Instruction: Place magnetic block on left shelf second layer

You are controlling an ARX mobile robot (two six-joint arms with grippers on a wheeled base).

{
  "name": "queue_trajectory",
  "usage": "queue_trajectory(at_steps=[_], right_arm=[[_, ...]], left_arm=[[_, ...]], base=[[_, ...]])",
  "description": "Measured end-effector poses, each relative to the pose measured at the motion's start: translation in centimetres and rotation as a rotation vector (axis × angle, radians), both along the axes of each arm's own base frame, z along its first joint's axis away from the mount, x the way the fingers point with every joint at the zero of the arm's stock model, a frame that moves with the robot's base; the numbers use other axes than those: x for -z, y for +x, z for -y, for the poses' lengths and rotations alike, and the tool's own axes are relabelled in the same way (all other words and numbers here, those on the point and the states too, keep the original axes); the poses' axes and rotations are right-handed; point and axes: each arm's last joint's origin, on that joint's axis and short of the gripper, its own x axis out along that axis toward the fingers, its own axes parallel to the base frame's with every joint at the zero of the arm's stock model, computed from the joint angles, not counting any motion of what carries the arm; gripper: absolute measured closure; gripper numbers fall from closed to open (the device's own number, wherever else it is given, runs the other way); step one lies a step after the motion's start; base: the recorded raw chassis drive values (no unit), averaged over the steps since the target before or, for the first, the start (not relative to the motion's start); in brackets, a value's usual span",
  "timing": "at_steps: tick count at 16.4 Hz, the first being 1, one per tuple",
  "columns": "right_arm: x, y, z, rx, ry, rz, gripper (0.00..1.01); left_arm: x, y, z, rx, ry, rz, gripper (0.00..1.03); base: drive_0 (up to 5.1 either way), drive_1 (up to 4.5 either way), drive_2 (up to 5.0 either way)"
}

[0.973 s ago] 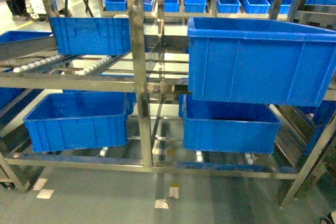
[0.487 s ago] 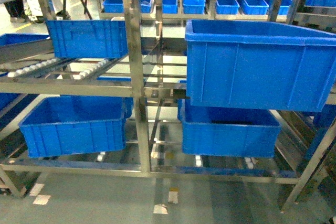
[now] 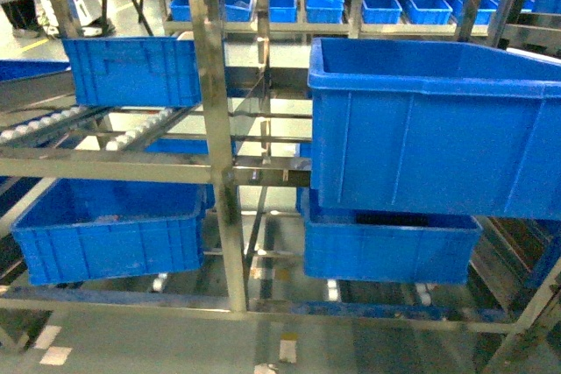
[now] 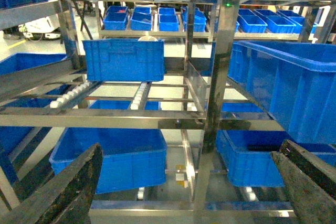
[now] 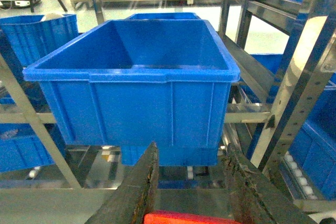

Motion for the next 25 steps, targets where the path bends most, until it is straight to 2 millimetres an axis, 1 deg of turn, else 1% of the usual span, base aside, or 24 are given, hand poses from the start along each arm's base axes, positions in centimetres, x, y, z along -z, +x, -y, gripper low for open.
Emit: queue_trajectory(at_steps=[9, 17, 18, 19, 21, 22, 23, 24, 25], right_arm=[[-0.1, 0.0, 0.0, 0.000, 0.000, 0.010, 0.68], [-0.1, 0.0, 0.0, 0.000, 0.000, 0.005, 0.68], [0.1, 0.4, -0.3, -0.025, 0.020, -0.003, 0.68], [0.7, 1.5, -1.1, -0.066, 0.050, -0.030, 0.68], [2.9, 4.2, -2.9, -0.126, 0.098, -0.128, 0.68], [3.3, 5.8, -3.6, -0.143, 0.115, -0.144, 0.68], [3.2, 7.5, -4.3, -0.149, 0.119, -0.139, 0.68], [3.7, 9.8, -5.1, -0.148, 0.129, -0.153, 0.68], [4.7, 11.3, -5.7, -0.146, 0.135, -0.185, 0.68]], left_arm=[[0.0, 0.0, 0.0, -0.001, 0.000, 0.002, 0.05], [0.0, 0.0, 0.0, 0.000, 0.000, 0.000, 0.05], [0.0, 0.0, 0.0, 0.000, 0.000, 0.000, 0.05], [0.0, 0.0, 0.0, 0.000, 0.000, 0.000, 0.05], [0.0, 0.0, 0.0, 0.000, 0.000, 0.000, 0.05], [0.0, 0.0, 0.0, 0.000, 0.000, 0.000, 0.05], [0.0, 0.0, 0.0, 0.000, 0.000, 0.000, 0.05], [0.0, 0.0, 0.0, 0.000, 0.000, 0.000, 0.05], [0.0, 0.0, 0.0, 0.000, 0.000, 0.000, 0.05]], base=[[0.1, 4.31, -4.1], [0.0, 0.00, 0.0], [0.0, 0.00, 0.0], [0.0, 0.00, 0.0], [0.0, 0.00, 0.0], [0.0, 0.00, 0.0], [0.0, 0.00, 0.0], [0.0, 0.00, 0.0], [0.0, 0.00, 0.0]])
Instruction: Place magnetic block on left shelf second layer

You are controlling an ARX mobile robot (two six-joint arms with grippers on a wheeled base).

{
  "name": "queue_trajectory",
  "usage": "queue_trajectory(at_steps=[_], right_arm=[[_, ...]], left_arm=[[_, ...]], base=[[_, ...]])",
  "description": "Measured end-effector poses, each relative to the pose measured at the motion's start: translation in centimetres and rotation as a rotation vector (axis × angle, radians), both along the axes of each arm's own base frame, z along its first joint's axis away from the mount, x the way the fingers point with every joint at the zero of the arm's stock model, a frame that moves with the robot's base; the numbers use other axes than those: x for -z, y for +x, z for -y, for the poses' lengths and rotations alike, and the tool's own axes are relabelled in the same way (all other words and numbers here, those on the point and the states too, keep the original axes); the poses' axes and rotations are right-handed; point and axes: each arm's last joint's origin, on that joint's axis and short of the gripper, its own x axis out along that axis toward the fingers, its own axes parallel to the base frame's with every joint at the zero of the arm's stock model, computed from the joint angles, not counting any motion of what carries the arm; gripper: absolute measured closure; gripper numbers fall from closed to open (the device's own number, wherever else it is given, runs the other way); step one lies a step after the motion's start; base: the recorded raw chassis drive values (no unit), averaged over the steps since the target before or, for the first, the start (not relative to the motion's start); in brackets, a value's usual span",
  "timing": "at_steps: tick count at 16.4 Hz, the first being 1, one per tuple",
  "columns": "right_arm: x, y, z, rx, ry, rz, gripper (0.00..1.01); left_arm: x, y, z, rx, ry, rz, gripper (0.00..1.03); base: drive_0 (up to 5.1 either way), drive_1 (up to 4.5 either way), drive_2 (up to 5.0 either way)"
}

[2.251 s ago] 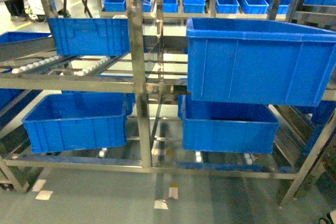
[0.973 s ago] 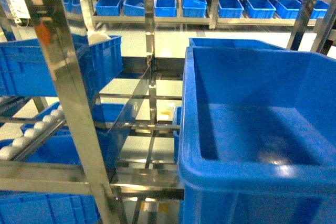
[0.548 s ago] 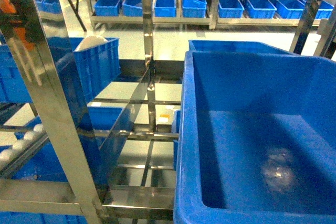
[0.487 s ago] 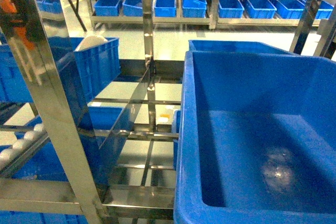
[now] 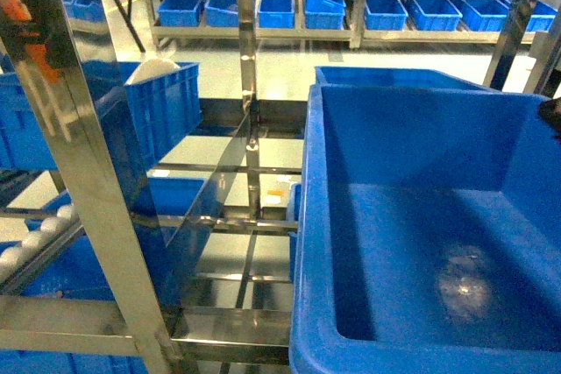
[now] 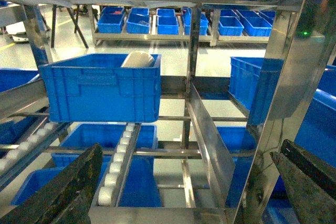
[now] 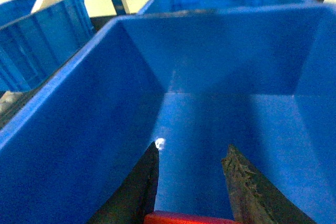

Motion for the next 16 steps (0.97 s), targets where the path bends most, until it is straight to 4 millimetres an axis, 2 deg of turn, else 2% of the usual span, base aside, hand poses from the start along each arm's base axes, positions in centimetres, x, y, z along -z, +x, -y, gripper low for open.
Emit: queue_trajectory(at_steps=[3, 4, 6, 11, 12, 13, 15, 16], right_arm=[[4.4, 3.6, -1.7, 0.056, -0.004, -0.117, 0.68], [4.8, 3.9, -2.1, 0.072, -0.009, -0.088, 0.63], [3.5, 3.1, -2.3, 0.080, 0.009, 0.000, 0.39], [2.1, 1.8, -2.0, 0.084, 0.015, 0.064, 0.23], [1.7, 1.1, -1.8, 0.086, 0.011, 0.076, 0.15], [1.4, -0.5, -1.3, 0.086, -0.013, 0.078, 0.03], [0.8, -4.0, 0.2, 0.108, -0.063, 0.073, 0.03], [-0.3, -6.0, 0.8, 0.128, -0.093, 0.123, 0.03]], left_arm=[[0.0, 0.0, 0.0, 0.000, 0.000, 0.000, 0.05], [0.0, 0.0, 0.0, 0.000, 0.000, 0.000, 0.05], [0.0, 0.0, 0.0, 0.000, 0.000, 0.000, 0.05], [0.0, 0.0, 0.0, 0.000, 0.000, 0.000, 0.05], [0.0, 0.0, 0.0, 0.000, 0.000, 0.000, 0.05], [0.0, 0.0, 0.0, 0.000, 0.000, 0.000, 0.05], [0.0, 0.0, 0.0, 0.000, 0.000, 0.000, 0.05], [0.0, 0.0, 0.0, 0.000, 0.000, 0.000, 0.05]], base=[[0.0, 0.00, 0.0], [0.0, 0.00, 0.0], [0.0, 0.00, 0.0], [0.0, 0.00, 0.0], [0.0, 0.00, 0.0], [0.0, 0.00, 0.0], [0.0, 0.00, 0.0], [0.0, 0.00, 0.0]])
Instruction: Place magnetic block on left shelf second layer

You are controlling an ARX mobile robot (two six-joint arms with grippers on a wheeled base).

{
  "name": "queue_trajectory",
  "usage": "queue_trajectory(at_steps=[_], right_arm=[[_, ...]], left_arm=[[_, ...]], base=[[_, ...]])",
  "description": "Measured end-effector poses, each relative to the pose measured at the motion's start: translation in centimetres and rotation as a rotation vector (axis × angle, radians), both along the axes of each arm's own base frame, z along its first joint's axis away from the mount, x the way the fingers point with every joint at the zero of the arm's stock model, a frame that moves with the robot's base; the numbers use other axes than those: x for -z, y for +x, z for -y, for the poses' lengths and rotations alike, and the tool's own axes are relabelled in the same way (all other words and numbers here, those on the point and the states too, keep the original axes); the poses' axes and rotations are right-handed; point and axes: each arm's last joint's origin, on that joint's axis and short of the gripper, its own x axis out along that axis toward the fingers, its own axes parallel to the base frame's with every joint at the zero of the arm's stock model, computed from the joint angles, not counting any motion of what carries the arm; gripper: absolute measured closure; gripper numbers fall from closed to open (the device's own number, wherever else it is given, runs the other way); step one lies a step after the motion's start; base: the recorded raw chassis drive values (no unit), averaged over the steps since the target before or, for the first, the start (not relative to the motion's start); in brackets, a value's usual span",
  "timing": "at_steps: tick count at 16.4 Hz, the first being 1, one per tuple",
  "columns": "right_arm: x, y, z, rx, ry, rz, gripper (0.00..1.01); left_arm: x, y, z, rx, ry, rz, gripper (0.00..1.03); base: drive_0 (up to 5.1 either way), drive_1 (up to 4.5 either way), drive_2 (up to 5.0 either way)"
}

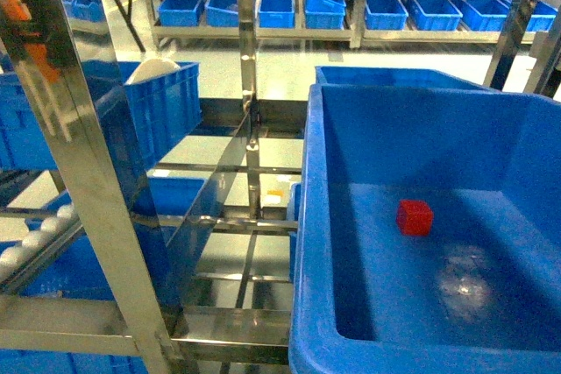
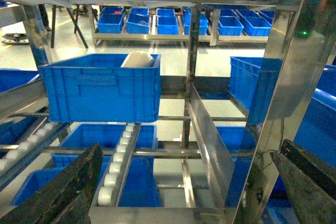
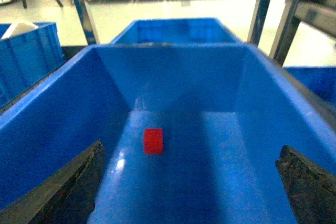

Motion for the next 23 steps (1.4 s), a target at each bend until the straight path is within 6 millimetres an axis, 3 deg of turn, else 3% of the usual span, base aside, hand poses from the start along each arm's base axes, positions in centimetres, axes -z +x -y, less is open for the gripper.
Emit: queue_trajectory(at_steps=[3, 5, 6, 7, 8, 15, 23], right_arm=[[-5.2, -5.5, 1.6, 0.070, -0.098, 0.271, 0.03], [-6.8, -7.9, 2.3, 0.090, -0.119, 0.310, 0.03], [-6.8, -8.1, 2.3, 0.089, -0.121, 0.297, 0.03], [-6.7, -7.9, 2.3, 0.087, -0.126, 0.280, 0.03], [-6.2, -8.0, 2.5, 0.041, -0.118, 0.221, 0.12], [-1.1, -9.5, 4.8, 0.028, -0.090, 0.217, 0.99], [1.6, -10.8, 4.7, 0.013, -0.087, 0.177, 0.99]], left_arm=[[0.0, 0.0, 0.0, 0.000, 0.000, 0.000, 0.05], [0.0, 0.0, 0.0, 0.000, 0.000, 0.000, 0.05], [0.0, 0.0, 0.0, 0.000, 0.000, 0.000, 0.05], [0.0, 0.0, 0.0, -0.001, 0.000, 0.000, 0.05], [0.0, 0.0, 0.0, 0.000, 0.000, 0.000, 0.05], [0.0, 0.0, 0.0, 0.000, 0.000, 0.000, 0.05], [0.0, 0.0, 0.0, 0.001, 0.000, 0.001, 0.05]], base=[[0.0, 0.00, 0.0], [0.0, 0.00, 0.0], [0.0, 0.00, 0.0], [0.0, 0.00, 0.0], [0.0, 0.00, 0.0], [0.0, 0.00, 0.0], [0.0, 0.00, 0.0]])
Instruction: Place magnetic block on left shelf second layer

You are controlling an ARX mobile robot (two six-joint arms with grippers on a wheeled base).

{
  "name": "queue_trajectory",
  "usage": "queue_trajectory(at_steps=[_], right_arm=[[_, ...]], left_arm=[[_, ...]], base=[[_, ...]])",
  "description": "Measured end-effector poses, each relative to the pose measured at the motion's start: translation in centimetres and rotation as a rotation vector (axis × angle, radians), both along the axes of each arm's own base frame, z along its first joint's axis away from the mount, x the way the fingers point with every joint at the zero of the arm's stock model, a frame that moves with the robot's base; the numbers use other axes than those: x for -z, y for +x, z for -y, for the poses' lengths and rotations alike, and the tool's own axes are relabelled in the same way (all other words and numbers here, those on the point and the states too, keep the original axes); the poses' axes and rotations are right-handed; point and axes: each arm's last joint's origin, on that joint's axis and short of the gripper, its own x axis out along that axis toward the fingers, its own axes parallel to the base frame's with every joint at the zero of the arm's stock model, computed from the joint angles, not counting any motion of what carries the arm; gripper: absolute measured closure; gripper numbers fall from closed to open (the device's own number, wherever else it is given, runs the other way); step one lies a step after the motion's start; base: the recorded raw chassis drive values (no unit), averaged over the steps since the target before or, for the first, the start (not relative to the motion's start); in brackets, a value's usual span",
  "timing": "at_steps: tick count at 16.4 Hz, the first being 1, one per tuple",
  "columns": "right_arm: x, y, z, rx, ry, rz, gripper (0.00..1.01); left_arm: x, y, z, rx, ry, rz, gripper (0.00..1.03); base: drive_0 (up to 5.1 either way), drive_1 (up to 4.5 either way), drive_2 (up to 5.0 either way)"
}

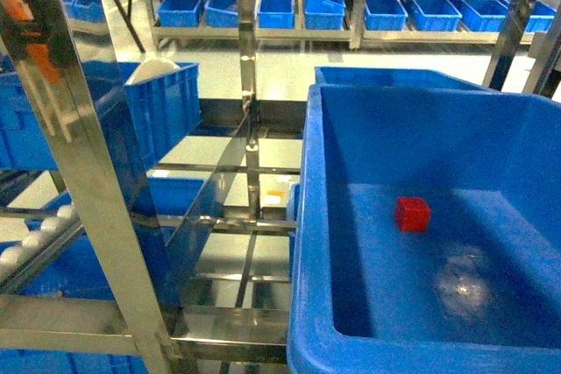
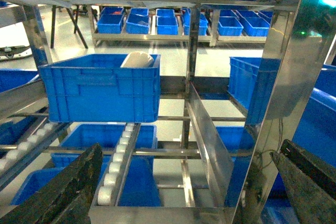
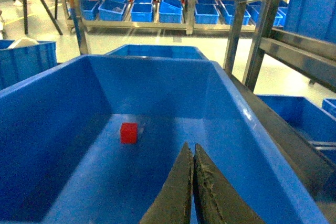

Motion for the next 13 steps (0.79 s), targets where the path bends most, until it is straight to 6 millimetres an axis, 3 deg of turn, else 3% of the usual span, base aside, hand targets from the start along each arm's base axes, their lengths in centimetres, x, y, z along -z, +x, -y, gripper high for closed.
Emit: queue_trajectory(at_steps=[13], right_arm=[[0.95, -0.58, 0.00, 0.000, 0.000, 0.043, 0.99]], left_arm=[[0.00, 0.00, -0.01, -0.002, 0.000, 0.000, 0.05]], base=[[0.0, 0.00, 0.0]])
